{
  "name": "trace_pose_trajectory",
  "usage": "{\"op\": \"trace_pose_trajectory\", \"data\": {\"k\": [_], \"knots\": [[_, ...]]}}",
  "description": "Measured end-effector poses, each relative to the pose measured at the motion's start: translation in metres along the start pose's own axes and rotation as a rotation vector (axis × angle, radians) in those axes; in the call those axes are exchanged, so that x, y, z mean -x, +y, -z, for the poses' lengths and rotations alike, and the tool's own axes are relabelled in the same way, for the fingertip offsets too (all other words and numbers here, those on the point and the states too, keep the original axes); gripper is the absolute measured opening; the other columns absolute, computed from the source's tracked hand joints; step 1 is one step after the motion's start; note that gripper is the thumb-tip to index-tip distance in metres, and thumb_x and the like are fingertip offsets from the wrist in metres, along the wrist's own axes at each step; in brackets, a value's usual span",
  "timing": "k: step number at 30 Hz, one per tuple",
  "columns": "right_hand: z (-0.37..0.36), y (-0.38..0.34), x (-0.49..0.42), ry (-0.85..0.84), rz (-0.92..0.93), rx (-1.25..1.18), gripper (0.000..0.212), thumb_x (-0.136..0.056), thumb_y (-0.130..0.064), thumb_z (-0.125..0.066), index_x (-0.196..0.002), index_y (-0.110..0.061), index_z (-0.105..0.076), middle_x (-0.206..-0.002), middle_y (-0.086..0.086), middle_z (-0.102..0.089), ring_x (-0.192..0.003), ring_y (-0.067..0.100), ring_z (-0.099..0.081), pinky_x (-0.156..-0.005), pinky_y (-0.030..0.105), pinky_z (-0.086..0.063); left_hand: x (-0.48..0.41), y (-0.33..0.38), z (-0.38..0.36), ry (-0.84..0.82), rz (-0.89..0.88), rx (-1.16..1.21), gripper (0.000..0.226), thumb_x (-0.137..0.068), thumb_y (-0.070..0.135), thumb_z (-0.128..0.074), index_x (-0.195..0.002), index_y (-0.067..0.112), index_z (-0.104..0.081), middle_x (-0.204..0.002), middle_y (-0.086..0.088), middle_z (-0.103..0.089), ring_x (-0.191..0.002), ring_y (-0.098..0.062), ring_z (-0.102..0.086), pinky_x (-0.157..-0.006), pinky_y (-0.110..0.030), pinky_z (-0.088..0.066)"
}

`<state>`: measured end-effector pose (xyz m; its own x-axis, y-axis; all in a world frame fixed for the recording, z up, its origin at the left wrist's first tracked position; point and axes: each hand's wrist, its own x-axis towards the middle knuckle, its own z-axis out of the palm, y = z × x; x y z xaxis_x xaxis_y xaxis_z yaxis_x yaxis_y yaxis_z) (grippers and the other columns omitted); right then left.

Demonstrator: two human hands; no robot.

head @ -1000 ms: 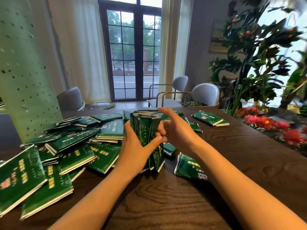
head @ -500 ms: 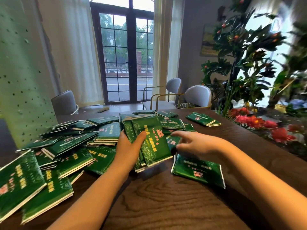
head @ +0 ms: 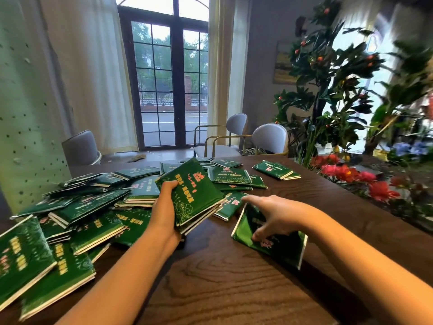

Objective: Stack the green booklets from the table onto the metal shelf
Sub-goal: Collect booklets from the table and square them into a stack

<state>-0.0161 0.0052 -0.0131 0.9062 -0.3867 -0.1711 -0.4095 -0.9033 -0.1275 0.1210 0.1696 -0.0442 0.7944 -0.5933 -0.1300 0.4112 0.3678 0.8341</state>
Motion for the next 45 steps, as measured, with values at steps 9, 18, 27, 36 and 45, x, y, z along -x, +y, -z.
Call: {"op": "trace_pose_trajectory", "data": {"k": [9,18,27,36,45], "knots": [[0.01,-0.004,-0.023,0.533,0.104,-0.427,0.055,-0.084,-0.014,-0.066,-0.133,-0.018,-0.044,-0.123,0.009,-0.058,-0.106,0.02,-0.056,-0.083,0.028,-0.046,0.005,0.002,-0.004,0.049,-0.006,0.025,0.037,-0.09,0.036,-0.06,-0.116,0.009,-0.062,-0.105,-0.017,-0.071,-0.091,-0.032,-0.068,-0.068,-0.038,-0.058],[0.018,-0.04,-0.059,0.77,0.178,-1.108,0.013,-0.084,0.004,-0.055,-0.089,-0.008,-0.059,-0.083,0.01,-0.063,-0.061,0.005,-0.059,-0.052,0.014,-0.048,0.0,0.009,-0.001,0.289,-0.367,-0.262,0.052,-0.082,0.031,-0.065,-0.123,0.01,-0.041,-0.116,-0.011,-0.061,-0.101,-0.028,-0.06,-0.091,-0.043,-0.05],[-0.011,-0.069,-0.07,0.777,0.362,-1.222,0.023,-0.087,0.003,-0.056,-0.098,-0.015,-0.064,-0.086,0.006,-0.069,-0.077,0.011,-0.065,-0.072,0.031,-0.055,-0.013,0.005,0.008,0.319,-0.489,-0.491,0.06,-0.093,0.017,-0.057,-0.142,0.012,-0.023,-0.118,-0.004,-0.054,-0.102,-0.021,-0.055,-0.081,-0.028,-0.039],[-0.025,-0.083,-0.052,0.697,0.467,-1.287,0.021,-0.096,-0.006,-0.048,-0.111,-0.007,-0.062,-0.101,0.003,-0.07,-0.092,0.006,-0.066,-0.077,0.016,-0.049,-0.005,-0.003,0.004,0.249,-0.642,-0.77,0.06,-0.09,0.018,-0.062,-0.137,0.013,-0.025,-0.124,0.001,-0.049,-0.112,-0.017,-0.051,-0.091,-0.027,-0.039],[-0.034,-0.084,-0.057,0.59,0.423,-1.292,0.053,-0.09,-0.034,-0.056,-0.14,-0.019,-0.043,-0.13,-0.001,-0.058,-0.118,0.007,-0.055,-0.1,0.031,-0.046,0.0,-0.01,0.002,0.206,-0.717,-0.925,0.066,-0.093,0.036,-0.053,-0.144,0.016,-0.017,-0.142,-0.006,-0.041,-0.128,-0.023,-0.045,-0.104,-0.042,-0.039]]}}
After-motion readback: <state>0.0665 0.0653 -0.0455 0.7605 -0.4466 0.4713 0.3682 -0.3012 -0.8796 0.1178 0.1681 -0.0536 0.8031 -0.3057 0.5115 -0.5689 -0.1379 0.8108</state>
